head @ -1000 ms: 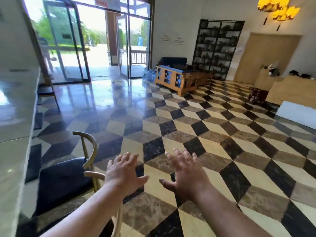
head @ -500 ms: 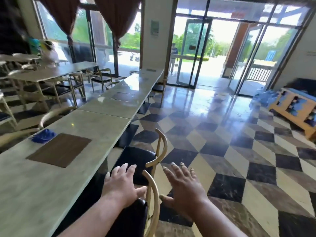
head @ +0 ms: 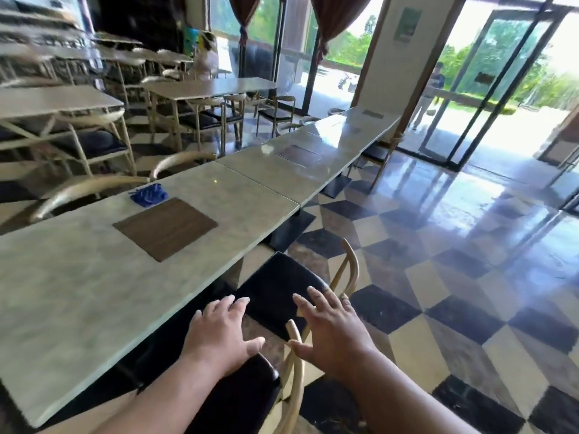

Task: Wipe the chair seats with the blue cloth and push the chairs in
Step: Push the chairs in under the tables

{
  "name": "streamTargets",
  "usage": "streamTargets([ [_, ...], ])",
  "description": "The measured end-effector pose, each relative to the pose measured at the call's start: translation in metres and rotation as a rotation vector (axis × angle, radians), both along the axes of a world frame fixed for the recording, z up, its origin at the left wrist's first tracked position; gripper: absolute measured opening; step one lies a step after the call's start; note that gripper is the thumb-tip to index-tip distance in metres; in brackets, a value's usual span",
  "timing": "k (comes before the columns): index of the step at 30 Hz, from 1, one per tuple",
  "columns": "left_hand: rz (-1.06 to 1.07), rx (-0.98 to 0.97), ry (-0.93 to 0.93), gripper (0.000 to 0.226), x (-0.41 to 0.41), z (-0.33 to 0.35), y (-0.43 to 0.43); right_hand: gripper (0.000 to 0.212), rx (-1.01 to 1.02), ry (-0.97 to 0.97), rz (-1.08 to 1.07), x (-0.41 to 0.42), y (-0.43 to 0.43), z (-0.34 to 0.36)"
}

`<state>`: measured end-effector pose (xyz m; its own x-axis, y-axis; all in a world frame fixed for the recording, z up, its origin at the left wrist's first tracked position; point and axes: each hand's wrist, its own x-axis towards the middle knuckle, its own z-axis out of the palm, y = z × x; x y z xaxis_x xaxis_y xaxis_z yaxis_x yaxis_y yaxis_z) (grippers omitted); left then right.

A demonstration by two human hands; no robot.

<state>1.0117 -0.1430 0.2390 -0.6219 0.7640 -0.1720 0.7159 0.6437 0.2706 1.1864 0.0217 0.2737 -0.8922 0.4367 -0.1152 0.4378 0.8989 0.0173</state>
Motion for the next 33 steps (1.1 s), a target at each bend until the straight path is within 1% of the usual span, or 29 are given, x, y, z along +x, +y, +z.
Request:
streamTargets([
  [6,0.239,-0.023,0.014,0.094,0.003,-0.002,0.008,0.091,-0.022,0.035,0.234,-0.043,0.060,-0.026],
  [9,0.374,-0.050,0.018,0.093,0.029,-0.006,0.014,0.093,-0.071,0.031,0.386,-0.054,0.081,-0.049],
  [13,0.540,-0.118,-0.046,0.093,0.076,-0.024,0.020,0.093,-0.133,-0.025,0.585,-0.056,0.104,-0.087],
  [16,0.630,-0.191,-0.123,0.093,0.105,-0.052,0.018,0.092,-0.151,-0.105,0.674,-0.056,0.114,-0.123],
  [19,0.714,-0.234,-0.188,0.093,0.124,-0.088,0.014,0.093,-0.178,-0.227,0.756,-0.054,0.115,-0.162],
  [22,0.765,-0.255,-0.258,0.092,0.130,-0.129,0.011,0.092,-0.147,-0.339,0.835,-0.055,0.109,-0.204],
  [25,0.777,-0.261,-0.290,0.091,0.129,-0.179,0.013,0.091,-0.132,-0.390,0.878,-0.065,0.105,-0.244],
  [28,0.758,-0.256,-0.320,0.090,0.126,-0.230,0.016,0.092,-0.160,-0.466,0.891,-0.071,0.107,-0.286],
  [30,0.757,-0.275,-0.441,0.097,0.131,-0.257,0.016,0.096,-0.186,-0.556,0.910,-0.069,0.109,-0.307],
  [33,0.693,-0.320,-0.706,0.116,0.141,-0.282,0.015,0.105,-0.219,-0.662,0.878,-0.070,0.114,-0.321],
])
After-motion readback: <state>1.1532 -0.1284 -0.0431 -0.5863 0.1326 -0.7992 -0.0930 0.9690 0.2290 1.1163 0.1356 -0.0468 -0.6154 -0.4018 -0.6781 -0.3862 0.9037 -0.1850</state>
